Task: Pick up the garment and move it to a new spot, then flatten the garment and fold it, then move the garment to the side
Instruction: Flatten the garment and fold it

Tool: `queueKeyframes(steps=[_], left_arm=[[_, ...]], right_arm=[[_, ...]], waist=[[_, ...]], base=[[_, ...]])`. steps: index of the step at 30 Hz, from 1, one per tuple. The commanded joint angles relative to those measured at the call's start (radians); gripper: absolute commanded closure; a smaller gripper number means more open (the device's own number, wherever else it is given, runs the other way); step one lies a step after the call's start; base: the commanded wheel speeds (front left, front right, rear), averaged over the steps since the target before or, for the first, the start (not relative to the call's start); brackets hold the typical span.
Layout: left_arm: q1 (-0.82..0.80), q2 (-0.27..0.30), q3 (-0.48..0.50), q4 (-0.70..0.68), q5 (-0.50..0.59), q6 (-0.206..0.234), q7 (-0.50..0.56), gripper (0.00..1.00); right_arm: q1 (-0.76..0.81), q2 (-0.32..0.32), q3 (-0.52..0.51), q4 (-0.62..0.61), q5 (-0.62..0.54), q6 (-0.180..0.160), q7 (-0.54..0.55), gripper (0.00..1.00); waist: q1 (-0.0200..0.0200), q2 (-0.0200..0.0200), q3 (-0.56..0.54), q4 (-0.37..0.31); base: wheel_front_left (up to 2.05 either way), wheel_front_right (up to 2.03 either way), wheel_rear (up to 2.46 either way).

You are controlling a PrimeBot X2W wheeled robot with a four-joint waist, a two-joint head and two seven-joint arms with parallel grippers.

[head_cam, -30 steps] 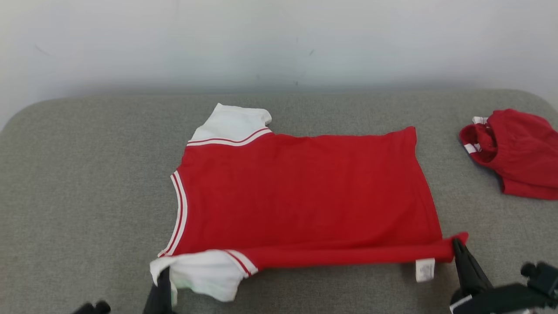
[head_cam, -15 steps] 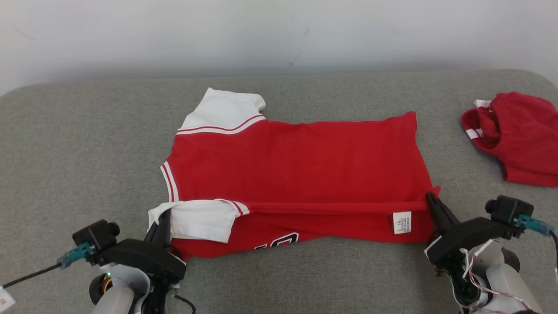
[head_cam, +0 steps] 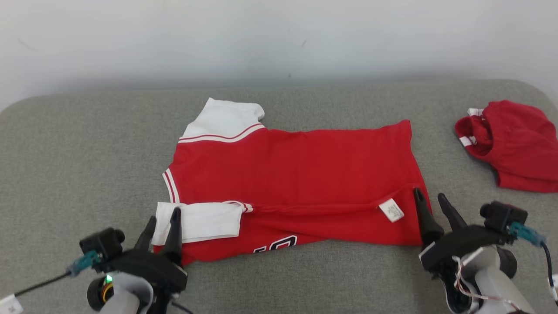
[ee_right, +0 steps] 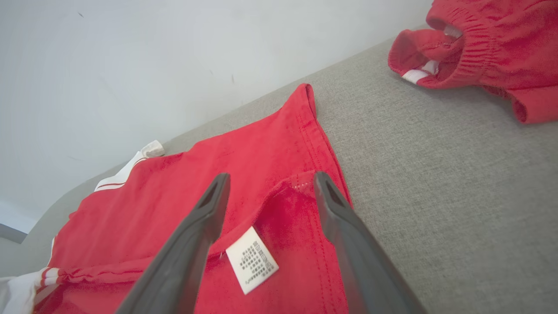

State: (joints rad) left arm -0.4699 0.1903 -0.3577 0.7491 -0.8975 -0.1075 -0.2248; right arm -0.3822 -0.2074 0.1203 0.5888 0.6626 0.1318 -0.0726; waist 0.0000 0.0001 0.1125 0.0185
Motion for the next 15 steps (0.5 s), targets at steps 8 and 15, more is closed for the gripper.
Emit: queueKeyframes(steps=[8,15], left_arm=[[0.175,0.039,0.037,-0.093,0.038,0.000,-0.038,0.00],[0.233,0.056,0.017,-0.124,0.110,0.027,-0.040,0.00]], right_arm=[[0.162,-0.072,0.042,-0.075,-0.032,-0.002,-0.096,0.00],[0.212,-0.095,0.041,-0.066,-0.111,-0.002,-0.103,0.00]], waist=[[0.0000,-0.0001,-0.034,0.005],[0.0000,-0.0001,-0.010,0.006]], base=[[0.00,0.00,0.00],[0.00,0.00,0.00]])
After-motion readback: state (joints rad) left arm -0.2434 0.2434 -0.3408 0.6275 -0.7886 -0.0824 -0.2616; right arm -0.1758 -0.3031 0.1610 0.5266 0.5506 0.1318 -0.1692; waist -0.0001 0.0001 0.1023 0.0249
